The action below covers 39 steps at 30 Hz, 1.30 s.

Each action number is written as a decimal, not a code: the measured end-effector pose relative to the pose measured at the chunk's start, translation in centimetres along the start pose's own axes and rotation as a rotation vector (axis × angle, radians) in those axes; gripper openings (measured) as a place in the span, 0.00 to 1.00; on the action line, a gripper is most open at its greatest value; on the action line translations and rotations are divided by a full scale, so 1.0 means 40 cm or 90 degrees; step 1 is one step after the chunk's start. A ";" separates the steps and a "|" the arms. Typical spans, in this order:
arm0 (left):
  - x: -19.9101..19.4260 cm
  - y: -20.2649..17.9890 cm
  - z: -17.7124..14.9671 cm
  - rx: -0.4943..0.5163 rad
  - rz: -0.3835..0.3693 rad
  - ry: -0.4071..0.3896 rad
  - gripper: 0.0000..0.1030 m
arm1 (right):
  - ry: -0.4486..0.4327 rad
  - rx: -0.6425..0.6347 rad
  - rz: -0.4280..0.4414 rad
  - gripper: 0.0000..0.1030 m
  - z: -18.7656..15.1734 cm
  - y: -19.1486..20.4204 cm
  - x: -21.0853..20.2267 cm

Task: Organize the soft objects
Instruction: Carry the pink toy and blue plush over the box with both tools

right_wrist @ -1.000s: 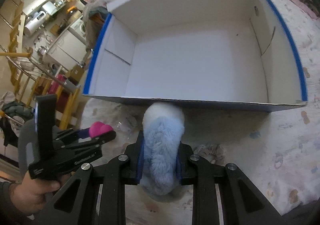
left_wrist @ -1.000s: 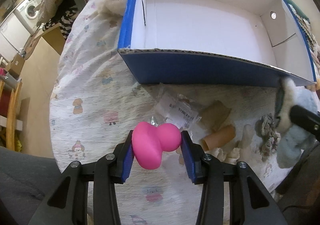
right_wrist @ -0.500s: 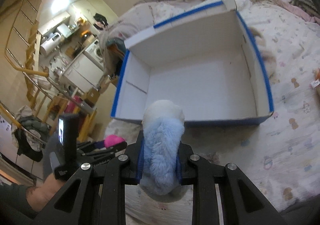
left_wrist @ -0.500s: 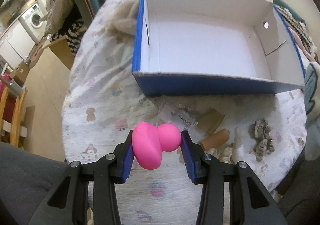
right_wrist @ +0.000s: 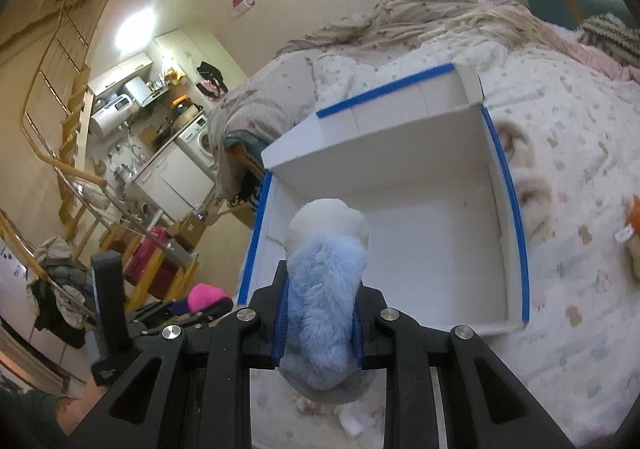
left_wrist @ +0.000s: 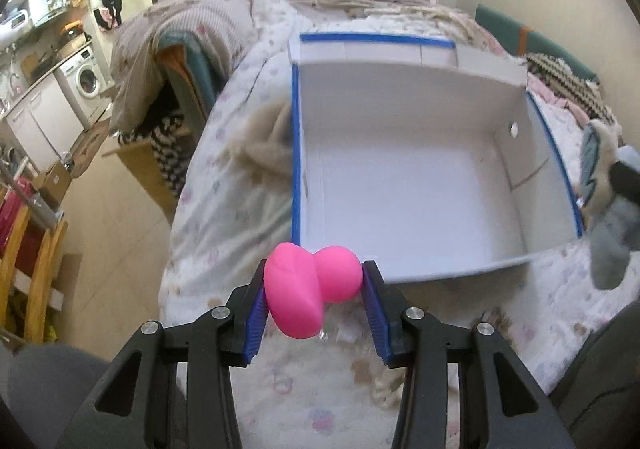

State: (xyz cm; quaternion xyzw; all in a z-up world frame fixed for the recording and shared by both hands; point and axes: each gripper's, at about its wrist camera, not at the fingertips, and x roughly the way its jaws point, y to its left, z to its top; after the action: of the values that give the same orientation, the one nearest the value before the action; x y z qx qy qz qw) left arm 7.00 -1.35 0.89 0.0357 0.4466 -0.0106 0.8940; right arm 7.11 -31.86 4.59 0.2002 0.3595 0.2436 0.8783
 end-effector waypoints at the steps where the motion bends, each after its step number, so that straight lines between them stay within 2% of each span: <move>1: 0.000 -0.003 0.017 -0.001 -0.004 -0.003 0.39 | -0.002 -0.002 0.000 0.26 0.009 0.002 0.005; 7: 0.029 -0.032 0.113 0.004 -0.013 -0.008 0.39 | -0.001 0.000 -0.007 0.26 0.060 -0.003 0.053; 13: 0.104 -0.077 0.162 0.031 -0.016 0.010 0.39 | 0.014 0.001 -0.030 0.26 0.069 -0.040 0.121; 27: 0.282 -0.150 0.186 0.068 0.015 0.065 0.39 | 0.055 0.055 -0.076 0.26 0.031 -0.183 0.255; 34: 0.347 -0.152 0.193 0.046 0.024 0.091 0.39 | 0.082 0.042 -0.110 0.26 0.016 -0.197 0.290; 39: 0.393 -0.158 0.198 0.064 0.052 0.098 0.39 | 0.104 0.027 -0.141 0.26 0.007 -0.205 0.322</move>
State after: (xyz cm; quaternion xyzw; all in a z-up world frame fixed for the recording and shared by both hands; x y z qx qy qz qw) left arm 22.44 -8.05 -7.26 0.0991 0.5110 0.0065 0.8538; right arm 17.68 -31.13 -6.43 0.1572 0.4545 0.1527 0.8634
